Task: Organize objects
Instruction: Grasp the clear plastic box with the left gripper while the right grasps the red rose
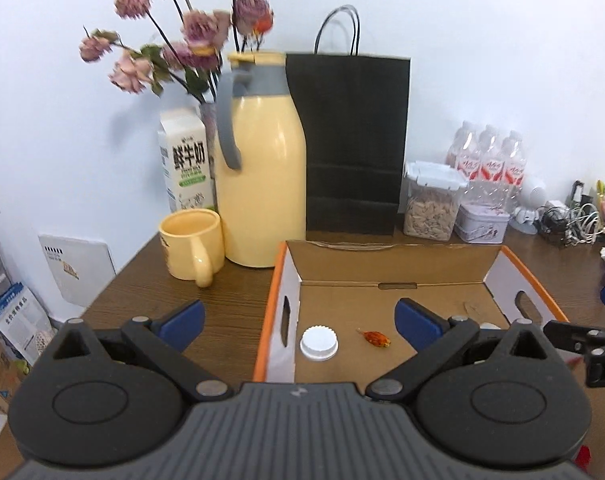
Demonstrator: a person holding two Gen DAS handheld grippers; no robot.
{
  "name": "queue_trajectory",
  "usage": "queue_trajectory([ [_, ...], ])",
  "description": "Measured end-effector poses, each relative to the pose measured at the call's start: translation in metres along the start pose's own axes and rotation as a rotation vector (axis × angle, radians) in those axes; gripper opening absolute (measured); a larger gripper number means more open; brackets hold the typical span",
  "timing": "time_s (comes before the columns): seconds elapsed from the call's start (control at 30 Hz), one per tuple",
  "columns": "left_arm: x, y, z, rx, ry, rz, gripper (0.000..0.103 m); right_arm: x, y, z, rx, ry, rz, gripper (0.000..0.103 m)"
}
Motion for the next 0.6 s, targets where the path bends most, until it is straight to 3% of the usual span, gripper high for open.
queue_trajectory([
  [0.27,-0.055,0.009,-0.030,0.034,-0.063,-0.035,0.103,-0.063,-0.002,-0.028,-0.028,-0.071,0.006,0.103],
  [0.6,-0.099,0.029,-0.087,0.004,-0.027,-0.060,0.103,-0.112,0.003,-0.090,-0.046,-0.087,0.047,0.103],
])
Point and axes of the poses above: each gripper's, at about its wrist camera, not at the fingertips, and x roughly the way its jaws point, y to its left, z to its top, the point moved 4 cm from there along x, roughly the way its jaws point, and after that the axes turned 10 degrees about -z, right-handed, at the moved point
